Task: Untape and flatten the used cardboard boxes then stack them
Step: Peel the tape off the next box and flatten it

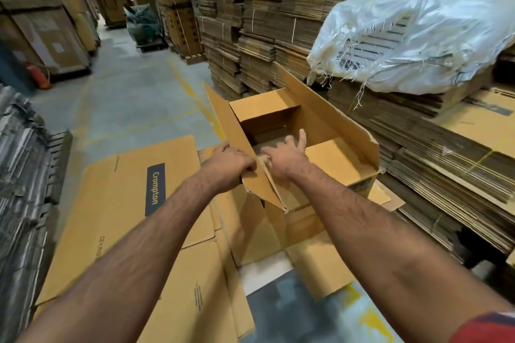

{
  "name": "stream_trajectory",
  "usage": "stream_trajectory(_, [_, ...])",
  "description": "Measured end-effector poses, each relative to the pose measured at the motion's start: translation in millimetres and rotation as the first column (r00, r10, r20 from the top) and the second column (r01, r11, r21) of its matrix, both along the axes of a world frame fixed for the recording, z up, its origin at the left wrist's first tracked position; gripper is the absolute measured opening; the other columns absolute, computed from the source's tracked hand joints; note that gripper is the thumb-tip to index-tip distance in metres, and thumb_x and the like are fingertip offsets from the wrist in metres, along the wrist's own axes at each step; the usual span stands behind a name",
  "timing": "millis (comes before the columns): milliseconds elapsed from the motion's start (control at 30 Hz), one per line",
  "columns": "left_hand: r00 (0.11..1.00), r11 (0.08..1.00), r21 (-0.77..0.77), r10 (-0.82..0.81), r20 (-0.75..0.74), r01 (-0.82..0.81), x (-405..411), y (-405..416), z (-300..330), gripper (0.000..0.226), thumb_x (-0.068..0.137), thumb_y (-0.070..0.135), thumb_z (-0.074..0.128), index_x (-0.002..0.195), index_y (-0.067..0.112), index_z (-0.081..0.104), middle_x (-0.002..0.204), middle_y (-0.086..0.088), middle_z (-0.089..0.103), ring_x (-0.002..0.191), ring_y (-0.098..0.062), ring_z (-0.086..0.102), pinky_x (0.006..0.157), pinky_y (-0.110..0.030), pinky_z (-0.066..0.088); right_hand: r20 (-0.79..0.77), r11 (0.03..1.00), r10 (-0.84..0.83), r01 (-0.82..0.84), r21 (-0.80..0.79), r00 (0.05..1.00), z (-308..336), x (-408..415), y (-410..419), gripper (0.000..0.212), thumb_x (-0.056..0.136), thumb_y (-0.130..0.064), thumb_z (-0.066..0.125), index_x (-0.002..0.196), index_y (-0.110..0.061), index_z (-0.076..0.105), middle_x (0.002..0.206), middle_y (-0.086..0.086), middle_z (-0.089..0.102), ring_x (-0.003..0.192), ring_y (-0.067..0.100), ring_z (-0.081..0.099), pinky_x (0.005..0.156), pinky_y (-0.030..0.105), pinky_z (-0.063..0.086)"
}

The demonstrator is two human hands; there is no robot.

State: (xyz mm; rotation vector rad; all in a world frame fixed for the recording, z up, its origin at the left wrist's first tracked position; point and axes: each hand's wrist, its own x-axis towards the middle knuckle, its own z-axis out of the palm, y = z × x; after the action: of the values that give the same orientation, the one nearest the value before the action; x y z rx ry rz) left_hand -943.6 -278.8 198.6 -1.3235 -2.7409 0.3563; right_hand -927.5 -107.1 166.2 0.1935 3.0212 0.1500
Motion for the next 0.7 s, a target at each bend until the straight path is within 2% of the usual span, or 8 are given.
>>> stream_trajectory(100, [0.999,0.999,-0.004,-0.034,-0.016,0.034,-7.2,6.5,7.0,0.027,0.088,0.024,0.064,0.114,0.03,0.059,0.118,0.007,0.063,0.116,-0.018,0.054,0.112,-0.042,0.027,-0.024,0.992,-0.121,0.122,0.028,0.992,33.5,4.6,-6.1,0.04,0.099,-0.05,0.037,0.117,-0.025,0.063,0.127,0.006,0.057,0.135,0.031,0.031,0.113,0.065,0.007])
stream_trajectory(200, [0.998,0.998,-0.012,-0.067,-0.021,0.066,-12.1,16.4,14.0,0.026,0.086,0.035,0.068,0.11,0.028,0.062,0.112,0.005,0.066,0.108,-0.019,0.057,0.1,-0.035,0.037,-0.039,0.968,-0.218,0.211,-0.135,0.975,60.2,22.3,-11.5,0.026,0.099,-0.043,0.046,0.099,-0.019,0.056,0.109,0.004,0.059,0.115,0.028,0.047,0.093,0.049,0.039])
stream_trajectory(267, [0.996,0.996,-0.027,-0.08,-0.047,0.079,-13.4,23.3,19.5,0.029,0.086,0.043,0.068,0.11,0.027,0.064,0.108,0.004,0.066,0.105,-0.02,0.057,0.094,-0.033,0.039,-0.04,0.926,-0.229,0.205,-0.318,0.973,65.4,37.8,-13.6,0.042,0.102,-0.049,0.04,0.095,-0.012,0.059,0.104,0.007,0.064,0.097,0.026,0.058,0.083,0.042,0.05])
stream_trajectory(367, [0.995,0.996,-0.065,-0.064,-0.079,0.059,-12.7,41.8,28.1,0.037,0.091,0.048,0.059,0.118,0.023,0.063,0.114,-0.001,0.064,0.111,-0.021,0.054,0.096,-0.031,0.038,-0.064,0.871,-0.213,0.159,-0.464,0.975,64.8,62.5,-18.3,0.08,0.097,-0.069,0.015,0.096,-0.011,0.071,0.1,0.011,0.068,0.095,0.028,0.063,0.088,0.045,0.053])
stream_trajectory(467, [0.994,0.996,-0.064,-0.06,-0.09,0.054,-11.8,62.2,33.0,0.025,0.097,0.033,0.051,0.116,0.024,0.063,0.113,0.0,0.065,0.112,-0.021,0.056,0.096,-0.034,0.04,-0.104,0.909,-0.189,0.133,-0.396,0.977,65.6,76.1,-17.4,0.098,0.079,-0.089,0.005,0.099,-0.017,0.07,0.097,0.009,0.068,0.096,0.029,0.063,0.087,0.047,0.054])
stream_trajectory(533, [0.99,0.996,-0.038,-0.079,-0.12,0.075,-11.8,71.9,34.0,0.019,0.096,0.031,0.05,0.108,0.024,0.064,0.097,0.002,0.064,0.101,-0.021,0.059,0.082,-0.034,0.043,-0.084,0.935,-0.215,0.181,-0.305,0.973,68.0,80.9,-5.7,0.09,0.072,-0.095,0.013,0.086,-0.02,0.061,0.088,0.005,0.063,0.092,0.028,0.061,0.085,0.048,0.054])
stream_trajectory(600, [0.983,0.993,0.04,-0.104,-0.154,0.111,-10.7,78.6,35.6,0.024,0.094,0.045,0.055,0.101,0.024,0.065,0.083,0.004,0.057,0.092,-0.019,0.06,0.065,-0.031,0.039,-0.045,0.956,-0.252,0.242,-0.166,0.967,72.9,86.1,9.9,0.072,0.078,-0.089,0.034,0.081,-0.019,0.053,0.084,0.004,0.056,0.089,0.027,0.057,0.087,0.05,0.054])
stream_trajectory(700, [0.968,0.959,0.172,-0.198,-0.157,0.225,-10.8,95.3,38.1,0.033,0.087,0.053,0.061,0.098,0.022,0.061,0.093,0.002,0.065,0.094,-0.021,0.061,0.067,-0.033,0.043,-0.084,0.967,-0.243,0.235,-0.096,0.966,82.0,95.1,29.9,0.046,0.092,-0.059,0.054,0.094,-0.013,0.061,0.094,0.009,0.062,0.095,0.028,0.059,0.086,0.043,0.055])
